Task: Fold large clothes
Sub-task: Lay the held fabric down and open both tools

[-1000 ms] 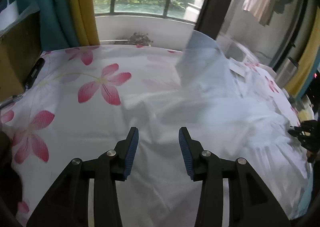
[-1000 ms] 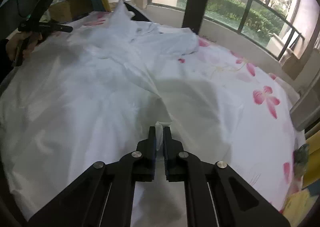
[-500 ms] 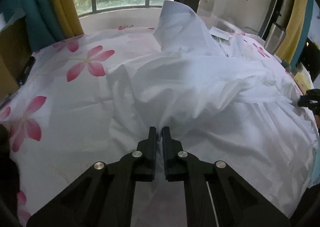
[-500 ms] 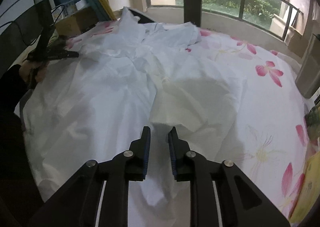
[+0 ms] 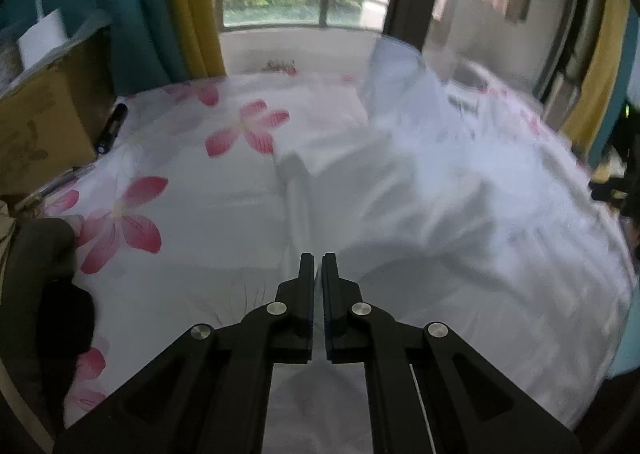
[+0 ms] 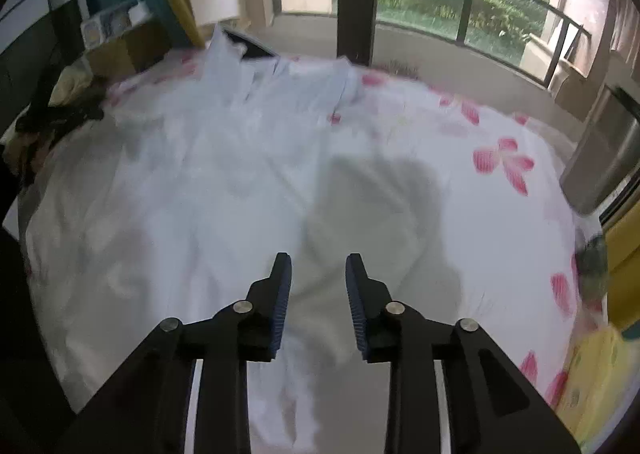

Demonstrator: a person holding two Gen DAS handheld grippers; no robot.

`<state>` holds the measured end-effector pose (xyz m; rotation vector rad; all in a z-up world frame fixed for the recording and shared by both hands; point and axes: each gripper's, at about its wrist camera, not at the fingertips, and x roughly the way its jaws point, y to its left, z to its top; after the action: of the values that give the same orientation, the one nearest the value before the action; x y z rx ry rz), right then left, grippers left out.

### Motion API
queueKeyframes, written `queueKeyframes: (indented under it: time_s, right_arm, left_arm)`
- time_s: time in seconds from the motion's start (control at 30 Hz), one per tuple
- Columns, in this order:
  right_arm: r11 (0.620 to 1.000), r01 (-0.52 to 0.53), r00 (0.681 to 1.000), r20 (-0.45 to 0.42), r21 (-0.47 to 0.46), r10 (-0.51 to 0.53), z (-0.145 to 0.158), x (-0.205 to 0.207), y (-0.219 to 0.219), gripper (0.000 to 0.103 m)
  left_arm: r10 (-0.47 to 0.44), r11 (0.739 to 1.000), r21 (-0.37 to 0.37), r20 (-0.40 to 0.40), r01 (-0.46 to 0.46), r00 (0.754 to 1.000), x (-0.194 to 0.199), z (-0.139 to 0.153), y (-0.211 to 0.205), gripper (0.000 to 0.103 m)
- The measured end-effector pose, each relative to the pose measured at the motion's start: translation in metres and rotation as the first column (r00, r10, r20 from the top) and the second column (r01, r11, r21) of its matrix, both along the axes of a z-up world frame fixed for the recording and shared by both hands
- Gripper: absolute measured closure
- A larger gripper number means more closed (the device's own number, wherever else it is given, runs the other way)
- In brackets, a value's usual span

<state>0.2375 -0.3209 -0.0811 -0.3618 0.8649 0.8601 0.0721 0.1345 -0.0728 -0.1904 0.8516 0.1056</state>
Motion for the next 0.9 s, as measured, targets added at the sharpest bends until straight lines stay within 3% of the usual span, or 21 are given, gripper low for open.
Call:
queueKeyframes:
  time_s: [0.07, 0.17, 0.33, 0.43, 0.47, 0.57, 0.73, 0.9]
  right_arm:
    - [1.0, 0.009, 1.0, 0.003, 0.002, -0.009, -0.003, 0.009, 0.009, 0.072]
    - [0.999, 0.013, 1.0, -0.027, -0.044, -0.014, -0.017, 0.017, 0.023, 0.072]
    - [0.999, 0.016, 0.998, -0.06, -0.051, -0.019, -0.033, 0.017, 0.035, 0.072]
    - [0.997, 0.034, 0.999, -0.026, -0.062, -0.036, -0.026, 0.018, 0.036, 0.101]
    - [0.997, 0.048, 0.999, -0.01, -0.062, -0.049, -0.02, 0.019, 0.035, 0.101]
    - [0.995, 0.089, 0.996, 0.035, -0.043, -0.087, -0.001, 0.03, 0.032, 0.101]
    - [0.992, 0.101, 0.99, 0.101, -0.078, -0.093, 0.01, 0.048, 0.038, 0.101]
    - [0.982, 0.113, 0.989, 0.114, -0.152, -0.096, -0.011, 0.058, 0.052, 0.101]
  left_arm:
    - [0.025, 0.998, -0.052, 0.047, -0.023, 0.999, 0.0, 0.008, 0.004, 0.091]
    - [0.047, 0.997, -0.063, 0.069, -0.043, 0.997, 0.009, 0.012, 0.01, 0.062]
    - [0.061, 0.998, -0.036, 0.031, -0.06, 0.998, 0.044, -0.002, 0.019, 0.059]
    - [0.041, 0.998, -0.047, -0.032, -0.043, 0.999, 0.07, -0.021, 0.03, 0.059]
    - [0.031, 0.998, -0.052, -0.04, -0.033, 0.999, 0.075, -0.024, 0.031, 0.06]
    - [0.0, 1.0, -0.028, -0.051, -0.002, 0.999, 0.087, -0.031, 0.034, 0.098]
    - [0.028, 1.0, 0.004, -0.024, -0.028, 0.999, 0.09, -0.028, 0.04, 0.101]
    - [0.072, 0.997, 0.021, -0.05, -0.071, 0.996, 0.089, -0.034, 0.044, 0.1]
